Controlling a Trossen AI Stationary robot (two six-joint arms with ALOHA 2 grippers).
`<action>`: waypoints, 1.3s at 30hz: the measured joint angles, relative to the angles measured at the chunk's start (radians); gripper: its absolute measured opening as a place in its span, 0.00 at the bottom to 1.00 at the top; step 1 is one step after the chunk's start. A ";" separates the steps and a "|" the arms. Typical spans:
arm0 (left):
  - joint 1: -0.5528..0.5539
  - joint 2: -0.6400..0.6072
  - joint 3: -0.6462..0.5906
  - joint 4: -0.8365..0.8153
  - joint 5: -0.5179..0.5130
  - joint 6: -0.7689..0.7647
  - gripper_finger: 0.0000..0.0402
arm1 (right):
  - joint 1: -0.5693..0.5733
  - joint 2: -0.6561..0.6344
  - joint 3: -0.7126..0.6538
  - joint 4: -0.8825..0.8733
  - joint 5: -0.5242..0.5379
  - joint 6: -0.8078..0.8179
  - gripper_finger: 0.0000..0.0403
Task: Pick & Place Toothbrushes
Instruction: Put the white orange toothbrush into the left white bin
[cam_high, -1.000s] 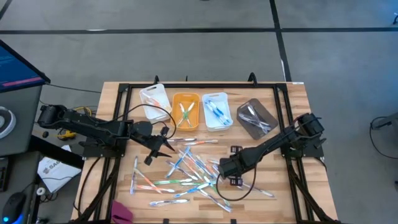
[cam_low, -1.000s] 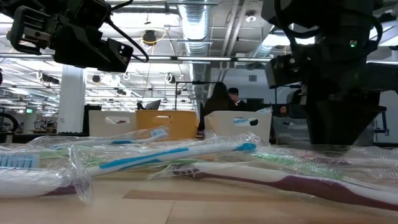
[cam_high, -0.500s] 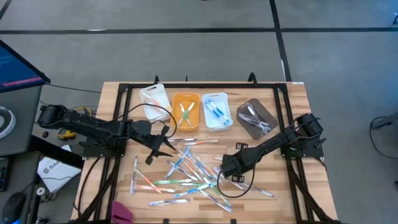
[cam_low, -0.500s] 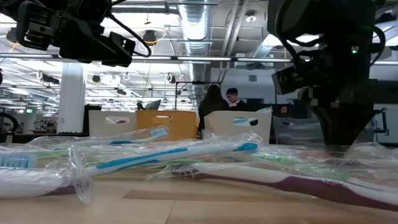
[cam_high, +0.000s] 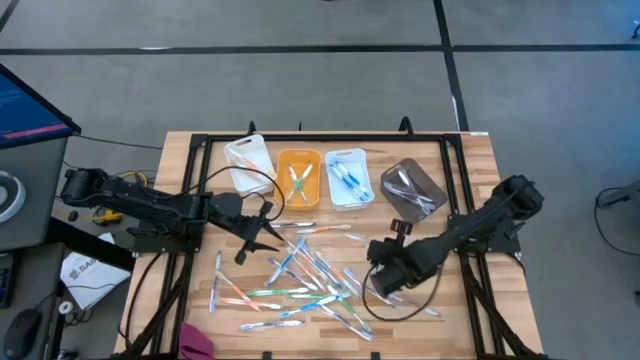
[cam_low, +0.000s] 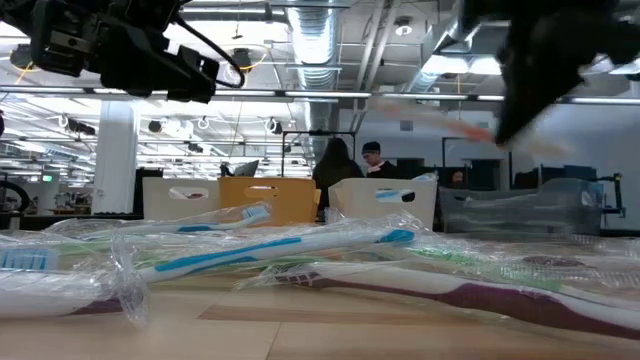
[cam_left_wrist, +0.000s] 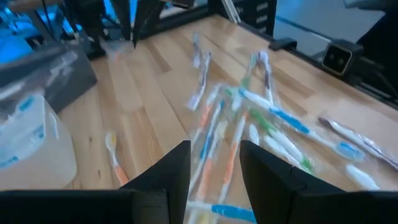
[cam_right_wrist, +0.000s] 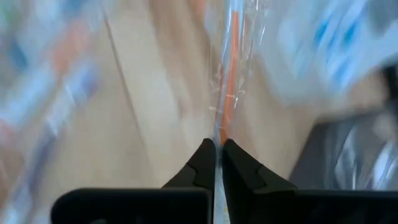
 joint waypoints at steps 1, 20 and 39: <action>0.000 0.000 0.000 0.014 0.000 0.000 0.33 | 0.018 -0.014 0.001 0.037 0.066 -0.010 0.01; -0.002 0.185 0.000 0.490 -0.067 -0.090 0.63 | -0.015 -0.051 0.003 0.708 0.246 -0.689 0.02; -0.002 0.380 0.002 0.967 -0.211 -0.090 0.71 | -0.210 -0.032 0.004 0.857 0.095 -0.817 0.02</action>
